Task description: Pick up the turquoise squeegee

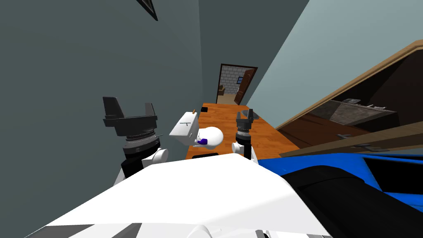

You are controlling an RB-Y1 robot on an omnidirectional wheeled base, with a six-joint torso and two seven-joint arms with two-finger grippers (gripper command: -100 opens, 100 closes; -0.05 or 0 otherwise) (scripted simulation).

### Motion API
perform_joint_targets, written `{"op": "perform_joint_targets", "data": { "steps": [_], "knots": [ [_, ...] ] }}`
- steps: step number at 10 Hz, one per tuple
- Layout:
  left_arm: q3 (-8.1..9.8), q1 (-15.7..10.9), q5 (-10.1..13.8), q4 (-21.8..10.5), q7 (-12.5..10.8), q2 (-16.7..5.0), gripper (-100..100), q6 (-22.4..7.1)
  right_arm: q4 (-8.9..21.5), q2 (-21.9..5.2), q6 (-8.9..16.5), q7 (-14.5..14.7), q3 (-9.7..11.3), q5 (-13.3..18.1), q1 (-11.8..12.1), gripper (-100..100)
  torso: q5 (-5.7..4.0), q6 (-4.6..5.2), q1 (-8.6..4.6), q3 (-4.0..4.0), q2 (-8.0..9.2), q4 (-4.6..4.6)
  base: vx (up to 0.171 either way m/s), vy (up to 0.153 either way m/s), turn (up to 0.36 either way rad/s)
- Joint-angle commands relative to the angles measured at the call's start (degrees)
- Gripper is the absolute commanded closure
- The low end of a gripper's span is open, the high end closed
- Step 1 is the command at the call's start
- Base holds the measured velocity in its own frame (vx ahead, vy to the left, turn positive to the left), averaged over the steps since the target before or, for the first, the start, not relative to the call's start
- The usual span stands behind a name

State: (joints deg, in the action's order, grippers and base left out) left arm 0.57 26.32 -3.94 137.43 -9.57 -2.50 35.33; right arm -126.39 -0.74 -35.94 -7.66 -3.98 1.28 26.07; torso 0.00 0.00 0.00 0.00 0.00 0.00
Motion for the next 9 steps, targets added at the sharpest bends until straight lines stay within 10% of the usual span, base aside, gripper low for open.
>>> {"op": "perform_joint_targets", "data": {
  "steps": [1,9],
  "knots": [
    [-0.33,-0.26,-0.08,-0.07,0.06,-0.58,-100,-2.03,0.0,0.0,0.0,0.0,0.0,0.0,0.0,0,0.0,0.0,0.0,0.0,0.0,0.0,0.002,0.009,-0.038],
    [-2.25,-2.01,-0.47,-1.15,0.34,-3.12,-100,-13.82,0.0,0.0,0.0,0.0,0.0,0.0,0.0,0,0.02,0.0,0.08,-0.02,-0.03,-0.01,0.004,0.022,-0.043]
  ]
}}
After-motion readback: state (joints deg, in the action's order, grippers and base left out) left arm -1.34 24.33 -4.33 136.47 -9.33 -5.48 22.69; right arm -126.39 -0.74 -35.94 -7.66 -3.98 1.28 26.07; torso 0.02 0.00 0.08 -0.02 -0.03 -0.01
